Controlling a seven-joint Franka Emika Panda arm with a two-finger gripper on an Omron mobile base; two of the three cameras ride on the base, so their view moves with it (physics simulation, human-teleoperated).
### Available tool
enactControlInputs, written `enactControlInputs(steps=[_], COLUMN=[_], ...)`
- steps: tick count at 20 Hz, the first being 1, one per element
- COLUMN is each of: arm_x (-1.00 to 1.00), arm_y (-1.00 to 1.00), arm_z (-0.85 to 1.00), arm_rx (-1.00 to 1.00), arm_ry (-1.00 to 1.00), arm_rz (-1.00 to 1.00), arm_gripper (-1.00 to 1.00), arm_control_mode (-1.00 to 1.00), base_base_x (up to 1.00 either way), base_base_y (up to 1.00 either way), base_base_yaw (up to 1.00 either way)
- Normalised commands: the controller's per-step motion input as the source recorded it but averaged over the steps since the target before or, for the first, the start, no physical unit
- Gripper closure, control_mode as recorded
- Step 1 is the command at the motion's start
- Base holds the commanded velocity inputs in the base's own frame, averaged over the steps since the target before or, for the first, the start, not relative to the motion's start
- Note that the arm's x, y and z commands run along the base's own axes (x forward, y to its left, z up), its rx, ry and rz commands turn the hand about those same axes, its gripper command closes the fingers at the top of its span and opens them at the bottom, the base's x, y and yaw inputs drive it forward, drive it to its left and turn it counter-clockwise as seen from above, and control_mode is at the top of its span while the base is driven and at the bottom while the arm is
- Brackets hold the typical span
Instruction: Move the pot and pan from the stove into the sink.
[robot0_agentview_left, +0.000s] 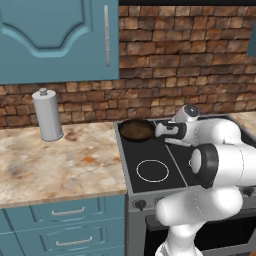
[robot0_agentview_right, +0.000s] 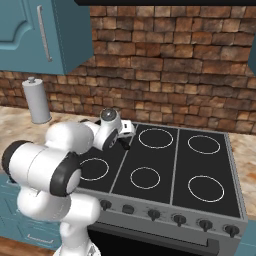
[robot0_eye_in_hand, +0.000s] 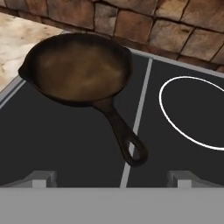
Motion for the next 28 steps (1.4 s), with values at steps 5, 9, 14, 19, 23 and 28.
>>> enactControlInputs(steps=[5, 9, 14, 19, 23, 28], arm_x=[0.32, 0.36, 0.26, 0.21, 0.21, 0.23], arm_y=[0.00, 0.00, -0.01, -0.06, -0.09, -0.10], arm_z=[-0.25, -0.21, -0.27, -0.35, -0.33, -0.30], arm_rx=[-0.01, 0.00, 0.00, 0.00, 0.00, 0.00], arm_ry=[0.02, 0.02, 0.00, 0.01, 0.02, 0.01], arm_rz=[0.00, 0.00, 0.02, 0.03, 0.04, 0.04], arm_gripper=[-1.00, -1.00, -1.00, -1.00, -1.00, -1.00], arm_control_mode=[-1.00, -1.00, -1.00, -1.00, -1.00, -1.00], base_base_x=[0.00, 0.00, 0.00, 0.00, 0.00, 0.00], base_base_y=[0.00, 0.00, 0.00, 0.00, 0.00, 0.00], base_base_yaw=[0.00, 0.00, 0.00, 0.00, 0.00, 0.00])
